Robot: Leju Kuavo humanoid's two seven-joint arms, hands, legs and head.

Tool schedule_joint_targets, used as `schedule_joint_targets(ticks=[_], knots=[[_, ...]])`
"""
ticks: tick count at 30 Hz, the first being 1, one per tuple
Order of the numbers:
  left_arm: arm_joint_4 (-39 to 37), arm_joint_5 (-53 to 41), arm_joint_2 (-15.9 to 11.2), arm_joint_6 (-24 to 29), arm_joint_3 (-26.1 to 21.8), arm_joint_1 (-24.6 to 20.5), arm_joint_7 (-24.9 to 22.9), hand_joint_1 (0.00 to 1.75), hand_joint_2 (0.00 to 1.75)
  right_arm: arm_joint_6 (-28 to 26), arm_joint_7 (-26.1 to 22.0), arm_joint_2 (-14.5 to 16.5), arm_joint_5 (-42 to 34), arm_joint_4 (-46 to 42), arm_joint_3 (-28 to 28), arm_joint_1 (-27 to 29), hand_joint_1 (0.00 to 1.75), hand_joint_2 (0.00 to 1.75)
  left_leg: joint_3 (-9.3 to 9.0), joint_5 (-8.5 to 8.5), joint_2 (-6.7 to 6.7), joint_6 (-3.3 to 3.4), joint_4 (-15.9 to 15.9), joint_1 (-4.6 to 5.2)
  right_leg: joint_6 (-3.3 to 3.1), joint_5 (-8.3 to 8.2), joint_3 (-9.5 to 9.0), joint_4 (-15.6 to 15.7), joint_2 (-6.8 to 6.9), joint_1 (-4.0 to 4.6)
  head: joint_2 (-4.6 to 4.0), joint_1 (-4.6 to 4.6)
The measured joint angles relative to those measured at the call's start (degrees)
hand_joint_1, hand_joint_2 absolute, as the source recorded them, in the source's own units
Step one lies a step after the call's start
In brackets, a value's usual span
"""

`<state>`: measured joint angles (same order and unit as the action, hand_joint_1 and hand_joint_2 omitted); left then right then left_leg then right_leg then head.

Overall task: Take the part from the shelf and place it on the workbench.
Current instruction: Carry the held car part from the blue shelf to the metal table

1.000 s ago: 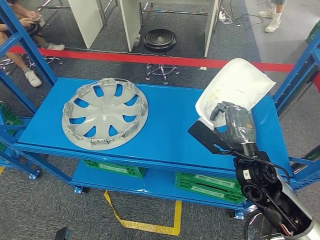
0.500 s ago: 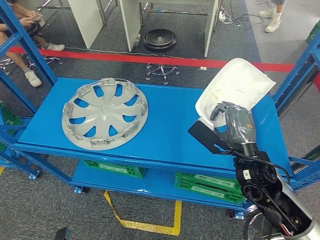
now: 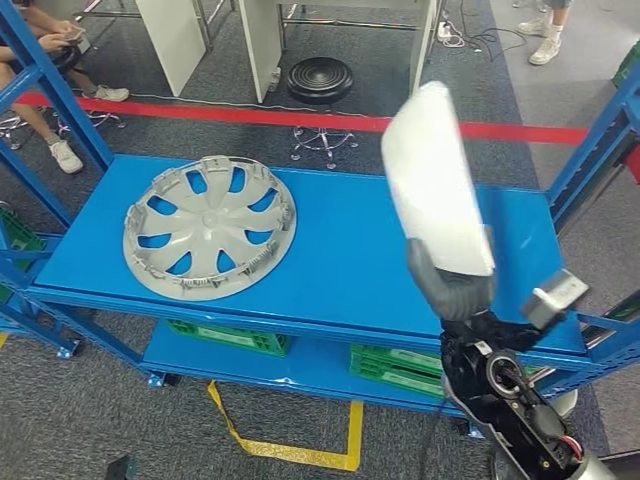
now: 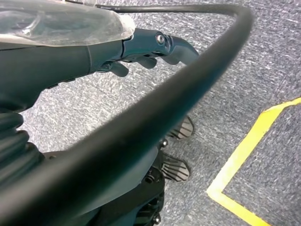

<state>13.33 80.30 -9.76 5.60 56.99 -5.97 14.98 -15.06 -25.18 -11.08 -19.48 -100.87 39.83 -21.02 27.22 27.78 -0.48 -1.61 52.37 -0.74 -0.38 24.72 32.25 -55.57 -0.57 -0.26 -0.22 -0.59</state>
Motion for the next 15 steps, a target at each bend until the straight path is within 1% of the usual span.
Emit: schedule_joint_targets(ticks=[1,3,15], knots=[[0.0,0.03,0.0,0.02,-0.05,-0.03,0.01,0.0,1.75,0.05,2.49,0.16,2.51,0.19,0.05,0.03,1.75,1.75,-0.02,0.0,0.03,0.0,0.0,0.0,0.0,-0.01,0.0,0.0,-0.02,-0.01,0.0,-0.02],[0.0,0.07,0.01,0.04,-0.18,-0.05,0.02,0.0,1.75,0.12,4.66,0.59,5.02,0.56,0.2,0.09,1.75,1.75,-0.04,0.0,-0.01,0.0,0.01,0.0,0.0,-0.01,0.01,0.0,0.03,-0.01,0.0,-0.06],[0.0,0.81,0.03,0.25,-0.57,0.03,0.02,0.0,1.75,0.04,5.53,1.82,5.6,2.09,0.24,-0.13,1.75,1.75,-0.03,0.0,-0.06,0.0,0.01,-0.01,0.0,0.0,0.01,0.0,0.06,0.02,0.0,-0.05]])
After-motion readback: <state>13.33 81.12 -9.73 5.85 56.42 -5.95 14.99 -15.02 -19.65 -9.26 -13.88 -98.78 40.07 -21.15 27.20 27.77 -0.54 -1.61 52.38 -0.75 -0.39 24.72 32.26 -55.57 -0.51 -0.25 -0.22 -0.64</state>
